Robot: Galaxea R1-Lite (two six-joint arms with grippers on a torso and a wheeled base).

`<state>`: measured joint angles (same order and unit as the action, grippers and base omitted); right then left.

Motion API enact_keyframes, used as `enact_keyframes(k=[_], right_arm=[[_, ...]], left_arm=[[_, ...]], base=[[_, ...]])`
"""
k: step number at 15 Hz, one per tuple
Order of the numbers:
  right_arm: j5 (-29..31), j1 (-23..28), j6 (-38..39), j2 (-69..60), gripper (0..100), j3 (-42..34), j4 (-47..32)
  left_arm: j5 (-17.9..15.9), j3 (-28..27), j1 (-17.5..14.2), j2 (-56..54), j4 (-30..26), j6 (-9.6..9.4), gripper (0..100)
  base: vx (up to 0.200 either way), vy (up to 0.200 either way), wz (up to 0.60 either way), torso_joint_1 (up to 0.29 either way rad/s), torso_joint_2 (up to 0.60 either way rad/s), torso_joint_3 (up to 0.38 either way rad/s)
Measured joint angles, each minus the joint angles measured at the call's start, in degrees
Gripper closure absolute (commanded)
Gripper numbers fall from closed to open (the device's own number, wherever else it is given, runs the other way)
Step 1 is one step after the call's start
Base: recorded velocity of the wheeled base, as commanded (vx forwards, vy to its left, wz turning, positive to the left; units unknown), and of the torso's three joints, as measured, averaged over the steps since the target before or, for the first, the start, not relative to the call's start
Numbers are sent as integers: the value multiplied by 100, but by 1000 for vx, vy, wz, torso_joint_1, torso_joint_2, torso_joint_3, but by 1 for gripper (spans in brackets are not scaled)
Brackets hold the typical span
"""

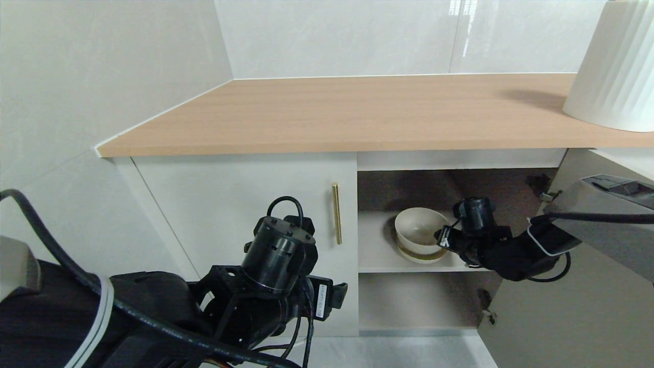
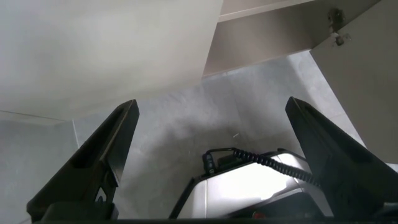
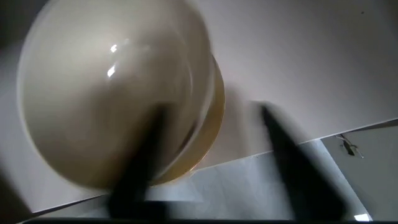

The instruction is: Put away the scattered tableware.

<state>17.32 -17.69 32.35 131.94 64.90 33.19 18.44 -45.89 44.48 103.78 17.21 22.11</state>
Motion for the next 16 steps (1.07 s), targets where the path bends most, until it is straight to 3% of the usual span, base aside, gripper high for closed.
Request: enact_keyframes(k=[7, 11, 16], right_arm=[[-268, -37, 32, -223, 0, -46, -375], [-819, -254, 13, -1207, 0, -512, -1407], [-1180, -783, -22, -3161, 0, -877, -3271]], left_arm=[[7, -13, -113, -30, -2, 20, 0], [0, -37, -575, -436, -17, 82, 0], [-20, 534, -1524, -1409, -22, -39, 0]], base=[[0, 0, 0, 0, 0, 0], [0, 0, 0, 0, 0, 0], [0, 0, 0, 0, 0, 0]])
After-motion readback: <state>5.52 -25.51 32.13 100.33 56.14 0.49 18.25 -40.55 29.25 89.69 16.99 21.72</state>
